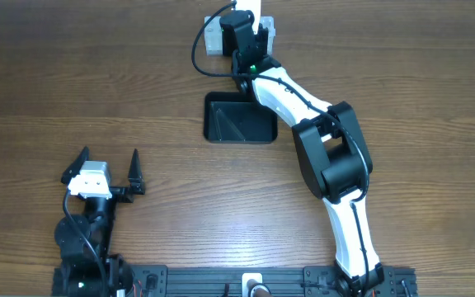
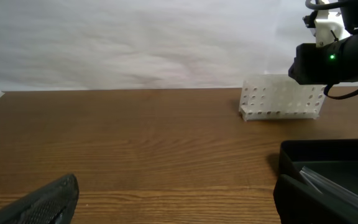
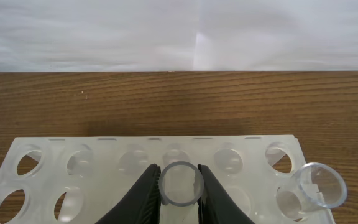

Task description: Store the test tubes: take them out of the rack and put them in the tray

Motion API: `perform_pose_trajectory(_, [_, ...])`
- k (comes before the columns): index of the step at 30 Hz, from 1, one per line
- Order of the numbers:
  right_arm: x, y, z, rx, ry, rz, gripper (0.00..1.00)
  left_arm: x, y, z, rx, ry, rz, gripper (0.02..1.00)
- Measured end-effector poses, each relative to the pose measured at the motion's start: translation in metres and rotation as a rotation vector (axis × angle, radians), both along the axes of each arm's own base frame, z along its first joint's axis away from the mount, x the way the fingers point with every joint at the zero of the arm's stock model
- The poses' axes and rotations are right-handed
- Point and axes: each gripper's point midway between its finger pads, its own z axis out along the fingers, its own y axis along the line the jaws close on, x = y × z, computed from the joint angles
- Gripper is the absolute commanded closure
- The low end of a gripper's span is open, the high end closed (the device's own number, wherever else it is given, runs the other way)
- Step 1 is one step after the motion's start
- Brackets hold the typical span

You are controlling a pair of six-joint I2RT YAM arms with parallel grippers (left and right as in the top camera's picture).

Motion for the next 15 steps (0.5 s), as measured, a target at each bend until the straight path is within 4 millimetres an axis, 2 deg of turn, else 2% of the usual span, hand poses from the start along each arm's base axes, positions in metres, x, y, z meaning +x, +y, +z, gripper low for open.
perform_pose_trajectory(9, [0.0, -0.003, 0.007, -0.036, -0.013, -0.006, 0.838, 0.0, 0.0, 0.0, 0.0, 0.0, 0.0, 0.018])
perform_pose_trajectory(13, [-0.003, -0.003, 0.033, -0.039, -0.045, -0.001, 0.847, 0.0, 0.0, 0.0, 0.0, 0.0, 0.0, 0.018])
perform_pose_trajectory(15, [-0.006, -0.004, 0.057, -0.028, -0.071, 0.0, 0.851, 0.0, 0.0, 0.0, 0.0, 0.0, 0.0, 0.018])
